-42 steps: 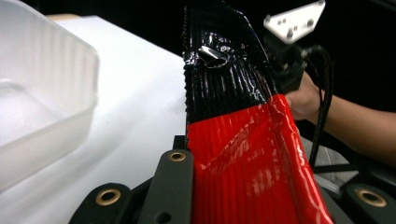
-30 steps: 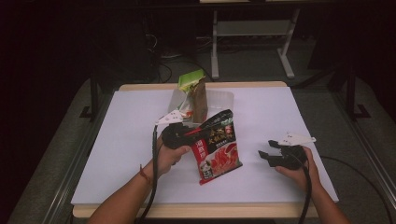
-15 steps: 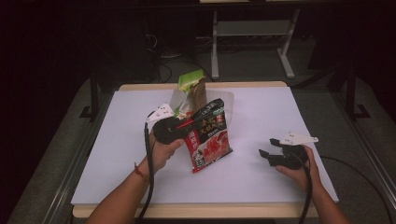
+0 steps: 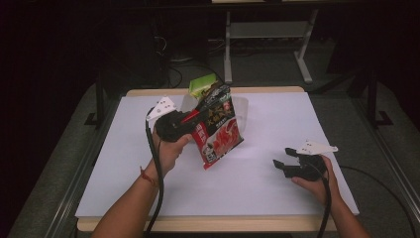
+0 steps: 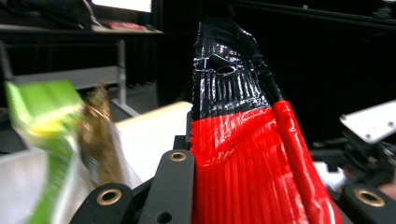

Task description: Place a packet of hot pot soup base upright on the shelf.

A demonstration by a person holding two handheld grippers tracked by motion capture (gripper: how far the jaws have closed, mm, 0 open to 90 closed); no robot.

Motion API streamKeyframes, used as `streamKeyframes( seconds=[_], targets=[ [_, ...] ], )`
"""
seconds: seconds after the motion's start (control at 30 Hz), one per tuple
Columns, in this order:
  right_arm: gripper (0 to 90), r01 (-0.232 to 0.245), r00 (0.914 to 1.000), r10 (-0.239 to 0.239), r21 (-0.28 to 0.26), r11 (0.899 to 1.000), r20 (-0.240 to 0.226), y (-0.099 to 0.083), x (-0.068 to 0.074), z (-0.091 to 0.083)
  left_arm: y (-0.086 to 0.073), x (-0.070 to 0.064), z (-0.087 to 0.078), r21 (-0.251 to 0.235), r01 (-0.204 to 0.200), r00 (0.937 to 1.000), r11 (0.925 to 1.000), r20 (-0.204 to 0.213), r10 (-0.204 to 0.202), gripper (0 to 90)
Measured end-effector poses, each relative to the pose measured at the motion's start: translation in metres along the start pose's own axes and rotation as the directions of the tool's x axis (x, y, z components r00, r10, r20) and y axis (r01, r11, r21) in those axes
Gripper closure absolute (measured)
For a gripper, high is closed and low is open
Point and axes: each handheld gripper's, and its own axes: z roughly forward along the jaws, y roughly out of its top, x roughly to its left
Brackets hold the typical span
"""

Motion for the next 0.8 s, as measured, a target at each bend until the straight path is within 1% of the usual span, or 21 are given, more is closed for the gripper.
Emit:
streamKeyframes(
  seconds=[0.03, 0.1, 0.2, 0.3, 0.33, 0.4, 0.5, 0.53, 0.6, 0.67, 0.77, 0.8],
  targets=[
    [33.3, 0.003, 1.0, -0.003, 0.002, 1.0, -0.001, 0.0, 0.0, 0.0, 0.003, 0.001, 0.002, -0.001, -0.004, 0.9999, 1.0, -0.013, 0.004, 79.9],
    [33.8, 0.0, 1.0, 0.0, 0.003, 1.0, -0.003, 0.0, 0.0, 0.0, 0.008, 0.002, 0.006, -0.008, -0.027, 0.9986, 0.9996, -0.045, 0.027, 79.9],
    [33.7, -0.001, 1.0, 0.001, 0.001, 1.0, -0.005, 0.0, 0.0, 0.0, 0.015, 0.004, 0.014, -0.013, -0.052, 0.9945, 0.9986, -0.092, 0.05, 79.8],
    [33.3, 0.002, 1.0, -0.002, 0.002, 1.0, -0.007, 0.0, 0.0, 0.0, 0.021, 0.007, 0.022, -0.019, -0.037, 0.9928, 0.9991, -0.114, 0.035, 79.7],
    [33.2, -0.001, 1.0, 0.001, 0.003, 1.0, -0.008, 0.0, 0.0, 0.0, 0.022, 0.008, 0.026, -0.025, -0.026, 0.9931, 0.9993, -0.115, 0.023, 79.8],
    [33.2, 0.001, 1.0, -0.001, 0.008, 1.0, -0.008, -0.001, 0.0, 0.001, 0.023, 0.007, 0.034, -0.02, -0.033, 0.9911, 0.9993, -0.129, 0.03, 79.7],
    [33.7, 0.002, 0.9999, -0.002, 0.011, 1.0, -0.012, -0.001, 0.0, 0.001, 0.026, 0.006, 0.049, -0.009, -0.031, 0.9855, 0.9995, -0.167, 0.029, 79.6],
    [33.6, 0.004, 0.9999, -0.004, 0.01, 1.0, -0.012, -0.001, 0.001, 0.001, 0.027, 0.006, 0.053, -0.005, -0.035, 0.9825, 0.9994, -0.183, 0.033, 79.6],
    [33.5, 0.009, 0.9998, -0.009, 0.011, 1.0, -0.016, -0.001, 0.002, 0.0, 0.029, 0.007, 0.063, 0.011, -0.051, 0.9778, 0.9987, -0.203, 0.052, 79.6],
    [33.2, 0.013, 0.9998, -0.013, 0.014, 1.0, -0.018, -0.001, 0.002, 0.001, 0.029, 0.008, 0.071, 0.011, -0.041, 0.975, 0.9991, -0.218, 0.042, 79.5],
    [33.0, 0.014, 0.9997, -0.013, 0.015, 1.0, -0.021, -0.002, 0.002, 0.001, 0.029, 0.008, 0.082, 0.031, -0.042, 0.9709, 0.9987, -0.235, 0.048, 79.5],
    [33.0, 0.013, 0.9997, -0.013, 0.015, 1.0, -0.021, -0.002, 0.002, 0.001, 0.028, 0.008, 0.087, 0.037, -0.047, 0.9685, 0.9982, -0.243, 0.055, 79.5]
  ],
)
